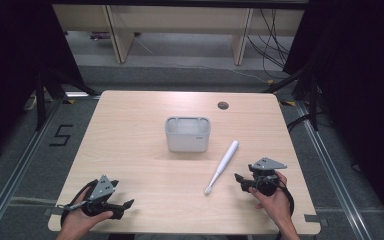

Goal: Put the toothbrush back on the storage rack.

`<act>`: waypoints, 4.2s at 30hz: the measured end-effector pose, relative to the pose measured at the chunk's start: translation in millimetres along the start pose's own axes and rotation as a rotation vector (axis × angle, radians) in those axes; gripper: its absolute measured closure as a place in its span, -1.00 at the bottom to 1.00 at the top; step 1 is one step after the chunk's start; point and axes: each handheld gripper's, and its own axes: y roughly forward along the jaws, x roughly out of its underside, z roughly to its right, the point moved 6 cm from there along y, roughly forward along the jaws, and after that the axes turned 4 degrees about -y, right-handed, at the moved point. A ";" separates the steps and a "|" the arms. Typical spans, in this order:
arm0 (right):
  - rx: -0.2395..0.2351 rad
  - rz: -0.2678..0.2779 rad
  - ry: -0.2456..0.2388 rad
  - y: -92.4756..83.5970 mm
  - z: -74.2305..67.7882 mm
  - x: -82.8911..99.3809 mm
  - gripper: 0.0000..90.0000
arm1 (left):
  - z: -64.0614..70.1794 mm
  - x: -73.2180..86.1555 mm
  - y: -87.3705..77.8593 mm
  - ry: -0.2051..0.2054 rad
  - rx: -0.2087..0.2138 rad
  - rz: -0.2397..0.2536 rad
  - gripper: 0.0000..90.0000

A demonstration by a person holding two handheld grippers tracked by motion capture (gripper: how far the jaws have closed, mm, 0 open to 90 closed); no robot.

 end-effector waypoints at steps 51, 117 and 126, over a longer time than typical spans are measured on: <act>0.005 0.026 -0.076 82.8 20.7 -76.9 1.00 | 0.3 -0.9 -1.8 -0.008 0.001 0.015 -0.67; 0.002 -0.182 -0.102 12.8 18.7 -5.7 0.94 | -1.3 -0.1 -3.5 0.009 -0.012 -0.003 -0.67; 0.000 -0.201 -0.132 3.1 8.9 4.5 0.93 | -1.7 -0.1 -3.5 0.009 -0.012 -0.001 -0.67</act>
